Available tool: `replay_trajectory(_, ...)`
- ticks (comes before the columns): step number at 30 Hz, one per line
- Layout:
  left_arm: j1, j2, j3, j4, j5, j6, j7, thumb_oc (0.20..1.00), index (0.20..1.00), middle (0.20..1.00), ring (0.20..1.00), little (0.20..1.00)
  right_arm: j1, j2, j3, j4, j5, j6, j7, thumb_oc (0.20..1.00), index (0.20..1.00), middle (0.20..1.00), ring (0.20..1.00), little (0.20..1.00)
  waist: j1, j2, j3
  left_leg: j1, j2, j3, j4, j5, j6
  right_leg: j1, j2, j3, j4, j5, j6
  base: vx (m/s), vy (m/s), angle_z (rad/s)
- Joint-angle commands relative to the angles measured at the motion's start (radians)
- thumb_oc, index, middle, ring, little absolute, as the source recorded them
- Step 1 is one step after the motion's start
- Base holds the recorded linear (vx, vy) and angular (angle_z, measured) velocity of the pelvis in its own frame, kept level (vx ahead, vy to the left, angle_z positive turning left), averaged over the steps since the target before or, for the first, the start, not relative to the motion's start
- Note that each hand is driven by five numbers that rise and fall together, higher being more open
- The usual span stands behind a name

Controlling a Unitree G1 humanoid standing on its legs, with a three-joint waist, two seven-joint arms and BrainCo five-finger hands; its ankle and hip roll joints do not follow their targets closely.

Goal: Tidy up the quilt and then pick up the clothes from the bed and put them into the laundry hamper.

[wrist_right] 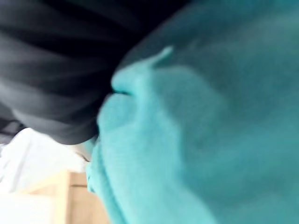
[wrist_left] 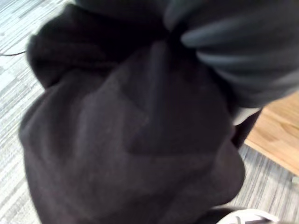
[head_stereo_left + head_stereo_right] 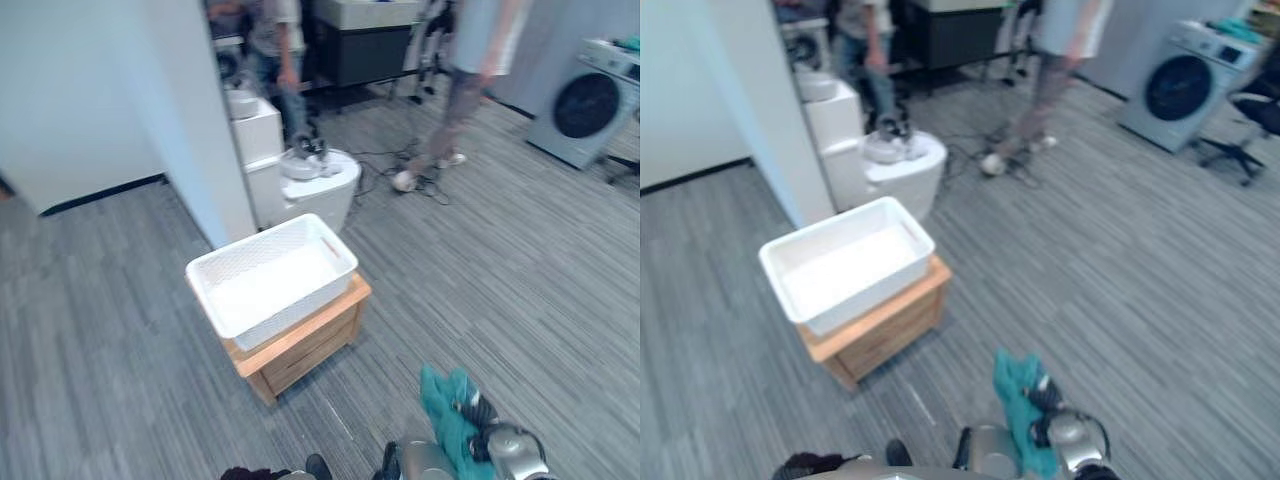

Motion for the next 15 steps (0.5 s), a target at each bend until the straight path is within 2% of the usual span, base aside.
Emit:
replay_trajectory(1,-0.035,0.007,-0.039,-0.001,0.069,-0.025,0.028,0.2,0.2,0.2,0.2,0.2,-0.064,-0.097,-0.039,-0.195,-0.022,-0.083,-0.016,0.2,0.2,0.2,0.2,0.2,-0.015,0.041,0.035,0.025,0.096,-0.046,-0.052,-0.045,-0.128,0.16,0.049,0.108,-0.496,0.05,-0.004,0.18,-0.125,1.51)
replay_trajectory(2,-0.036,0.007,-0.039,-0.001,0.069,-0.025,0.028,0.2,0.2,0.2,0.2,0.2,-0.064,-0.097,-0.039,-0.196,-0.022,-0.083,-0.015,0.2,0.2,0.2,0.2,0.2,-0.014,0.043,0.034,0.022,0.099,-0.045,-0.051,-0.043,-0.129,0.161,0.052,0.108,-0.503,0.056,-0.006,0.25,-0.175,1.35)
replay_trajectory(3,-0.04,0.009,-0.062,0.009,0.107,-0.016,0.019,0.2,0.2,0.2,0.2,0.2,-0.07,-0.149,-0.055,-0.21,-0.045,-0.088,-0.037,0.2,0.2,0.2,0.2,0.2,-0.032,0.037,0.032,0.038,0.092,-0.069,-0.063,-0.065,-0.143,0.133,0.057,0.151,-0.63,0.101,0.004,0.18,-0.119,0.7)
replay_trajectory(4,-0.04,0.008,-0.062,0.008,0.108,-0.015,0.018,0.2,0.2,0.2,0.2,0.2,-0.07,-0.15,-0.055,-0.208,-0.045,-0.089,-0.037,0.2,0.2,0.2,0.2,0.2,-0.037,0.038,0.034,0.04,0.093,-0.074,-0.062,-0.067,-0.143,0.141,0.056,0.146,-0.638,0.103,0.005,0.22,-0.135,0.52)
replay_trajectory(5,-0.036,0.009,-0.06,0.014,0.1,-0.03,0.024,0.2,0.2,0.2,0.2,0.2,-0.083,-0.163,-0.069,-0.241,-0.028,-0.104,-0.044,0.2,0.2,0.2,0.2,0.2,-0.042,0.028,0.042,0.039,0.091,-0.08,-0.002,-0.098,-0.145,0.172,0.036,0.128,-0.671,0.104,0.013,0.1,-0.098,1.05)
replay_trajectory(6,-0.029,0.004,-0.061,0.006,0.091,-0.024,0.023,0.2,0.2,0.2,0.2,0.2,-0.113,-0.167,-0.068,-0.289,-0.017,-0.104,-0.049,0.2,0.2,0.2,0.2,0.2,-0.039,0.012,0.044,0.013,0.092,-0.077,0.11,-0.133,-0.152,0.185,0.022,0.125,-0.673,0.122,0.002,0.18,-0.278,1.27)
replay_trajectory(7,-0.039,0.0,-0.051,-0.009,0.074,-0.024,0.03,0.2,0.2,0.2,0.2,0.2,-0.136,-0.215,-0.094,-0.345,-0.04,-0.105,-0.059,0.2,0.2,0.2,0.2,0.2,-0.03,0.007,0.054,-0.073,0.133,-0.067,0.328,-0.118,-0.205,0.242,0.018,0.079,-0.71,0.129,-0.02,0.13,-0.263,0.96)
replay_trajectory(8,-0.04,0.0,-0.05,-0.009,0.073,-0.024,0.03,0.2,0.2,0.2,0.2,0.2,-0.136,-0.215,-0.094,-0.345,-0.04,-0.105,-0.059,0.2,0.2,0.2,0.2,0.2,-0.033,0.008,0.051,-0.081,0.135,-0.07,0.334,-0.118,-0.205,0.239,0.019,0.077,-0.712,0.131,-0.022,0.14,-0.249,1.11)
replay_trajectory(9,-0.048,-0.001,-0.043,-0.027,0.069,-0.021,0.057,0.2,0.2,0.2,0.2,0.2,-0.168,-0.256,-0.114,-0.376,-0.04,-0.107,-0.082,0.2,0.2,0.2,0.2,0.2,-0.02,0.009,0.075,-0.181,0.214,-0.033,0.531,-0.053,-0.254,0.299,0.015,0.041,-0.736,0.125,-0.055,0.23,0.032,0.95)
replay_trajectory(10,-0.046,-0.007,-0.048,-0.037,0.084,-0.017,0.084,0.2,0.2,0.2,0.2,0.2,-0.222,-0.284,-0.124,-0.415,-0.044,-0.103,-0.096,0.2,0.2,0.2,0.2,0.2,-0.007,0.015,0.063,-0.174,0.264,0.002,0.436,-0.035,-0.263,0.337,-0.006,0.006,-0.751,0.114,-0.046,0.23,0.037,0.86)
replay_trajectory(11,-0.046,-0.008,-0.048,-0.037,0.084,-0.017,0.084,0.2,0.2,0.2,0.2,0.2,-0.222,-0.284,-0.124,-0.415,-0.044,-0.103,-0.096,0.2,0.2,0.2,0.2,0.2,-0.007,0.014,0.064,-0.171,0.262,0.003,0.432,-0.033,-0.263,0.339,-0.008,0.006,-0.751,0.113,-0.045,0.34,0.3,0.59)
replay_trajectory(12,-0.039,-0.018,-0.062,-0.047,0.1,-0.021,0.086,0.2,0.2,0.2,0.2,0.2,-0.25,-0.314,-0.12,-0.446,-0.051,-0.106,-0.088,0.2,0.2,0.2,0.2,0.2,-0.01,0.025,0.032,-0.12,0.282,0.002,0.253,-0.018,-0.268,0.337,-0.03,-0.004,-0.754,0.105,-0.022,0.35,0.463,0.5)
replay_trajectory(13,-0.036,-0.03,-0.077,-0.054,0.1,-0.027,0.086,0.2,0.2,0.2,0.2,0.2,-0.295,-0.352,-0.107,-0.451,-0.056,-0.112,-0.088,0.2,0.2,0.2,0.2,0.2,-0.004,0.048,0.002,-0.106,0.325,-0.008,0.06,0.071,-0.287,0.341,-0.046,-0.017,-0.755,0.085,-0.001,0.35,0.459,0.51)
replay_trajectory(14,-0.036,-0.031,-0.077,-0.053,0.1,-0.027,0.086,0.2,0.2,0.2,0.2,0.2,-0.296,-0.354,-0.105,-0.449,-0.055,-0.113,-0.088,0.2,0.2,0.2,0.2,0.2,-0.008,0.049,0.002,-0.099,0.321,-0.009,0.044,0.081,-0.288,0.343,-0.047,-0.02,-0.755,0.083,-0.001,0.37,0.508,-0.2)
replay_trajectory(15,-0.036,-0.036,-0.097,-0.046,0.087,-0.034,0.082,0.2,0.2,0.2,0.2,0.2,-0.349,-0.396,-0.089,-0.432,-0.036,-0.123,-0.087,0.2,0.2,0.2,0.2,0.2,-0.008,0.06,-0.022,-0.08,0.342,0.0,-0.054,0.099,-0.293,0.372,-0.06,-0.031,-0.755,0.053,0.014,0.36,0.448,-0.19)
